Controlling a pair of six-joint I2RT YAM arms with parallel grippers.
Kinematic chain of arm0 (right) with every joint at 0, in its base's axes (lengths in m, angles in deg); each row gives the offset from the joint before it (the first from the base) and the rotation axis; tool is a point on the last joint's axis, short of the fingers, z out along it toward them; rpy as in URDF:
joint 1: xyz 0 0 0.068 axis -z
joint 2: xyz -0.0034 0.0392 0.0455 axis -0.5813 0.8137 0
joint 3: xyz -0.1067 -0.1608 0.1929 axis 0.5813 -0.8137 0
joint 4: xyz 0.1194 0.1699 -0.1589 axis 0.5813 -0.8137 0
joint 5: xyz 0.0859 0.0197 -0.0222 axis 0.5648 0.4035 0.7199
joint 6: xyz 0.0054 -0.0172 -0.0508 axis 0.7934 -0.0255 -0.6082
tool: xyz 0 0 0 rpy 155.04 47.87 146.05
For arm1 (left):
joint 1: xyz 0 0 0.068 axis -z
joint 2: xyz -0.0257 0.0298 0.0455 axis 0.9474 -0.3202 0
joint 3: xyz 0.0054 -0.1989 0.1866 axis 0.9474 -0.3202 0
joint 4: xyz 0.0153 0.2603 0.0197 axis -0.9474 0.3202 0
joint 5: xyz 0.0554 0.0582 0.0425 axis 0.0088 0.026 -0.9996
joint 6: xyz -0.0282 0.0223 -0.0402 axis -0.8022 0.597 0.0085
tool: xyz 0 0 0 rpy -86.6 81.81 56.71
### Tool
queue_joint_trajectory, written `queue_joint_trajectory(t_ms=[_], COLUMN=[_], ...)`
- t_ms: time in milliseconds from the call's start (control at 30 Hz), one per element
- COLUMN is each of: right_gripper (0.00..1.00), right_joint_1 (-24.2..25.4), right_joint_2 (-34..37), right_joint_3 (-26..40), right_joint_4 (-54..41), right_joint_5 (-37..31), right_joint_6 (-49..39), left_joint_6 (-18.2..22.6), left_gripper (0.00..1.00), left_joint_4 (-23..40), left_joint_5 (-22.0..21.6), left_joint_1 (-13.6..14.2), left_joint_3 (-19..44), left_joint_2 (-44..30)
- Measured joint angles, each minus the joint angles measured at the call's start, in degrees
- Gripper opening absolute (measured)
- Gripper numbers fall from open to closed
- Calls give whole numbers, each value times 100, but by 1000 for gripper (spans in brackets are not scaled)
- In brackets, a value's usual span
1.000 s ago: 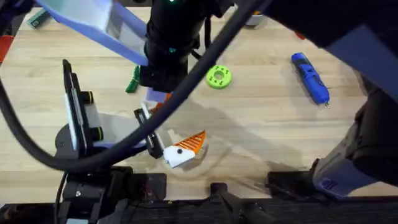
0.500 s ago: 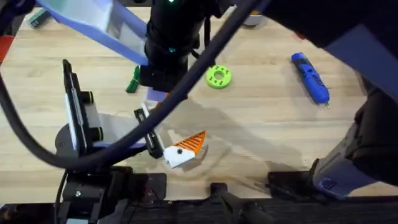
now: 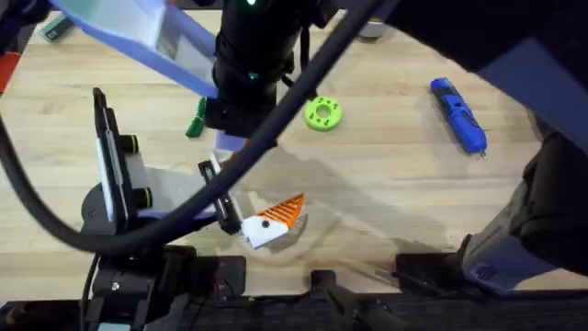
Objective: Pick up the gripper from the table and insert it into the empty holder that is missing its gripper. Then pick up a screw, insert it into the mounting hole, and use the screwdriver to tighten it. Finally, clean up the table by picking up the vegetable and placing it into the bucket.
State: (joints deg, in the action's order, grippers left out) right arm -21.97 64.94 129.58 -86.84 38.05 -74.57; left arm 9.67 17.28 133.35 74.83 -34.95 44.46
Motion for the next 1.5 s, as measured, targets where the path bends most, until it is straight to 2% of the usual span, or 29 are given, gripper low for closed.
queue_joint_trajectory(t_ms=[1200, 1500], right_gripper=[6, 6], right_joint_1=[-50, -46], right_joint_2=[279, 359], right_joint_3=[9, 24], right_joint_4=[131, 133], right_joint_5=[-20, -22], right_joint_6=[113, 133], left_joint_6=[-2, -131], left_gripper=[988, 987], left_joint_4=[2, 13], left_joint_5=[16, 17], left_joint_1=[0, 0], left_joint_3=[0, 0], left_joint_2=[0, -28])
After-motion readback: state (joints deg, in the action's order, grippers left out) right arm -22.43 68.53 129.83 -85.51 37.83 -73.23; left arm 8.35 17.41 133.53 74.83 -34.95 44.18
